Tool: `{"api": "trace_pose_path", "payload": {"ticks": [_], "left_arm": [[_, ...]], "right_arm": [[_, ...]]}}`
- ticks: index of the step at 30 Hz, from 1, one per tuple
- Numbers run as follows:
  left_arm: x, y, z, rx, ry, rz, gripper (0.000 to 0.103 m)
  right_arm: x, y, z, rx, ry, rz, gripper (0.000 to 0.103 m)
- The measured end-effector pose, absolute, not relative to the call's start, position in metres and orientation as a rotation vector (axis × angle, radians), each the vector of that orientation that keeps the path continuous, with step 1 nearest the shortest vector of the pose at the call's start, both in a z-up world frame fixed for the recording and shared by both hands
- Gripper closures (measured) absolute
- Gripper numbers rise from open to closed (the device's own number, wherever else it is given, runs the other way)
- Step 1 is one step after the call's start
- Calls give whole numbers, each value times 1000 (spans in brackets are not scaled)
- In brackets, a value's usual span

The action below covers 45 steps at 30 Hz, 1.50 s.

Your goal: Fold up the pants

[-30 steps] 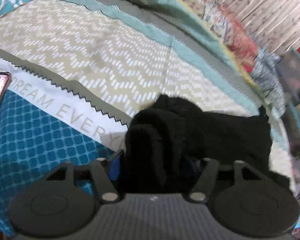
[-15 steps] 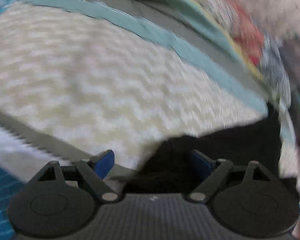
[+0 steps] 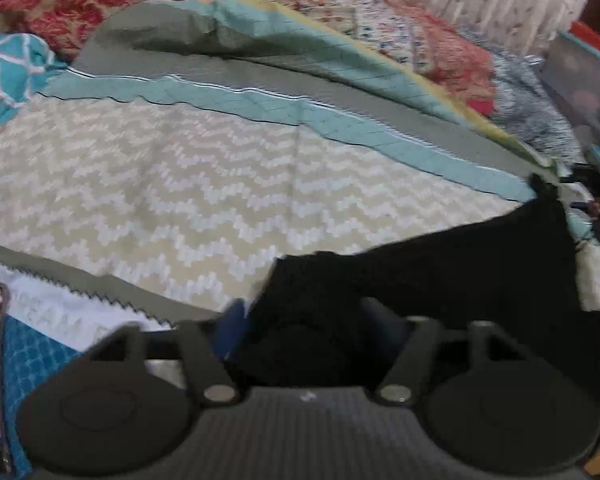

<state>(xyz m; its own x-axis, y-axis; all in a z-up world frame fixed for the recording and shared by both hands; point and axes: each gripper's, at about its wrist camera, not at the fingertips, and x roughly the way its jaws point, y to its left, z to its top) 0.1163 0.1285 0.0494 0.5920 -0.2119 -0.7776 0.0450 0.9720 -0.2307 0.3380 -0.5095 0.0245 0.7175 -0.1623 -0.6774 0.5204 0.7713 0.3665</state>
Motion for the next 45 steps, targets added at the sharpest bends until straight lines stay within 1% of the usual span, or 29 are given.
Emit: {"api": "trace_pose_path", "payload": {"ticks": [1,3,5,6,7,8,9,10,11,12,15,18,21,24,27,30,34,36,40,41,42,43,44,45], "left_arm": [[124,131,50,-195,931,-117,15],[139,139,54,-264,925,-88,10],[154,148,57,-358,910,-110,6],[161,150,55,-376,907,-128,5],[170,149,51,-381,919,-164,6],[176,147,46,-371,947,-182,10],[182,142,39,-349,990,-183,31],[185,136,30,-320,1049,-191,60],[186,131,22,-299,1104,-201,68],[184,126,14,-273,1140,-203,74],[162,117,21,-201,1076,-198,89],[143,115,43,-197,997,-172,93],[129,119,81,-184,866,-166,94],[121,123,119,-153,707,-130,94],[136,126,142,-140,643,-101,94],[171,122,147,-148,630,-112,94],[219,97,135,-85,650,-103,94],[244,82,120,-49,676,-83,94],[282,62,74,-1,767,-30,94],[293,56,58,12,815,-9,94],[302,52,43,35,863,21,94],[307,51,32,49,895,45,94],[308,51,22,51,916,62,94],[306,53,17,44,916,68,93]], "right_arm": [[343,-517,17,615,681,-415,40],[348,-530,3,685,700,-423,42],[347,-537,-10,767,713,-381,47],[345,-538,-10,779,705,-362,62],[344,-537,-10,779,714,-322,93],[343,-536,-10,771,744,-309,93],[339,-535,-6,758,747,-323,93],[334,-534,0,753,726,-320,93],[326,-534,8,753,693,-311,93],[318,-533,18,756,661,-301,93],[288,-531,56,748,568,-274,94],[253,-531,97,739,488,-259,94],[211,-537,141,752,373,-241,94],[159,-536,194,700,238,-237,94],[122,-531,236,627,162,-236,94],[114,-530,254,590,148,-253,94],[146,-530,244,505,184,-332,93],[165,-532,227,507,226,-375,93],[215,-536,174,514,321,-457,93],[225,-536,159,525,339,-478,89],[238,-538,139,540,360,-479,80],[247,-538,124,541,401,-470,58],[256,-540,109,522,475,-486,54],[256,-539,103,500,498,-530,54]]}}
